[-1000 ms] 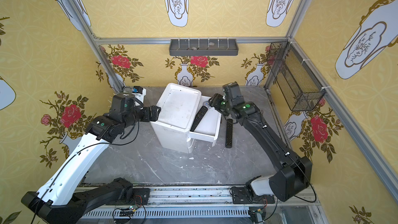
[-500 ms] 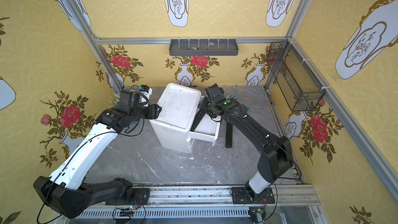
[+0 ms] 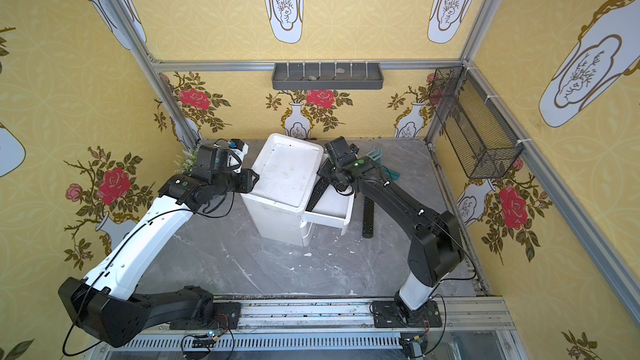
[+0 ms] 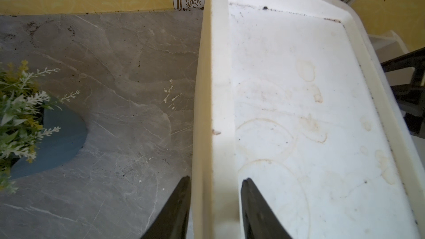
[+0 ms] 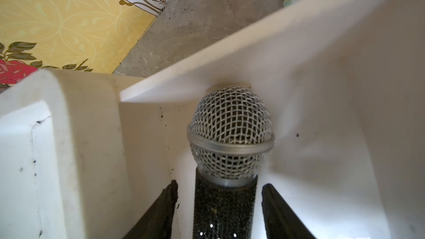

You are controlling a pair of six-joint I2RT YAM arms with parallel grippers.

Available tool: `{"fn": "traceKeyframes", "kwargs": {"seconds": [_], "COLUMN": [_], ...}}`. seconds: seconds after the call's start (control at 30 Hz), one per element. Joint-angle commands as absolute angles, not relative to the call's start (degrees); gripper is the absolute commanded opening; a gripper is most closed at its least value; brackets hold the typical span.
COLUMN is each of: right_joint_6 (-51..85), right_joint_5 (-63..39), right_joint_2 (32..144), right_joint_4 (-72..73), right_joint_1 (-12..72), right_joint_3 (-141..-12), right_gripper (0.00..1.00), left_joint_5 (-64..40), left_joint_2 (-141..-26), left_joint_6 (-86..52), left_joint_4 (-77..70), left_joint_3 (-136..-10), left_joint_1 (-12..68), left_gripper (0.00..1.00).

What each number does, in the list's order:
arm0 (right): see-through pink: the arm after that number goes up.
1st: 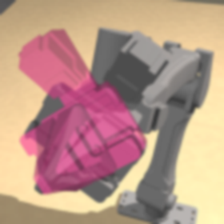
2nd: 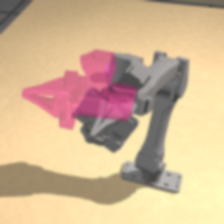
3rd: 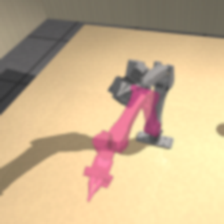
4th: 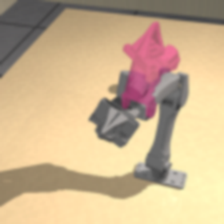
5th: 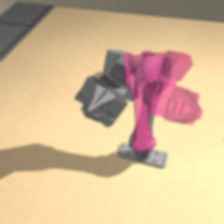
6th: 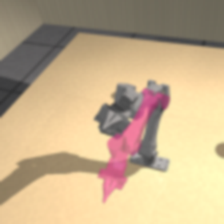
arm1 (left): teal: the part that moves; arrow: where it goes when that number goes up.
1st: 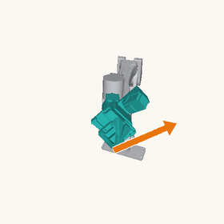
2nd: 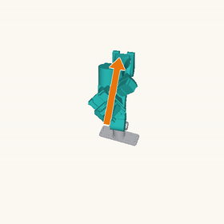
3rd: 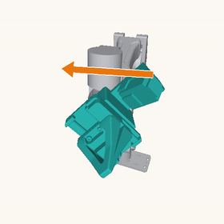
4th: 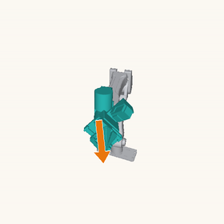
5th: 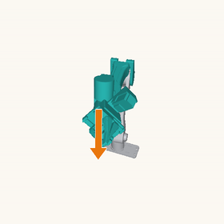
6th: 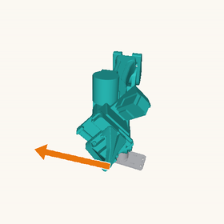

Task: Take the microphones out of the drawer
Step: Pick up the microphone from the drawer.

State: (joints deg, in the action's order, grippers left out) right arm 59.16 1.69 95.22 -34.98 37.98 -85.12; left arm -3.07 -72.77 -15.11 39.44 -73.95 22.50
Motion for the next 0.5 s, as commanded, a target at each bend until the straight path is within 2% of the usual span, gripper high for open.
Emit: {"fn": "traceKeyframes", "kwargs": {"seconds": [0.0, 0.3, 0.47], "right_joint_6": [59.9, 60.1, 60.3], "right_joint_5": [2.0, 2.3, 2.8], "right_joint_2": [95.6, 96.9, 97.0], "right_joint_4": [-35.9, -35.5, -34.5], "right_joint_1": [38.1, 38.6, 38.7], "right_joint_3": [-85.3, -84.8, -84.0], "right_gripper": [0.61, 0.60, 0.56], "left_joint_5": [-4.1, -4.4, -4.6], "left_joint_2": [-73.0, -72.6, -72.7], "left_joint_6": [-15.5, -16.0, -16.2], "left_joint_4": [38.3, 37.9, 38.1], "left_joint_3": [-73.3, -73.3, -73.3], "left_joint_1": [22.5, 22.4, 22.5], "left_gripper": [0.38, 0.28, 0.21]}}
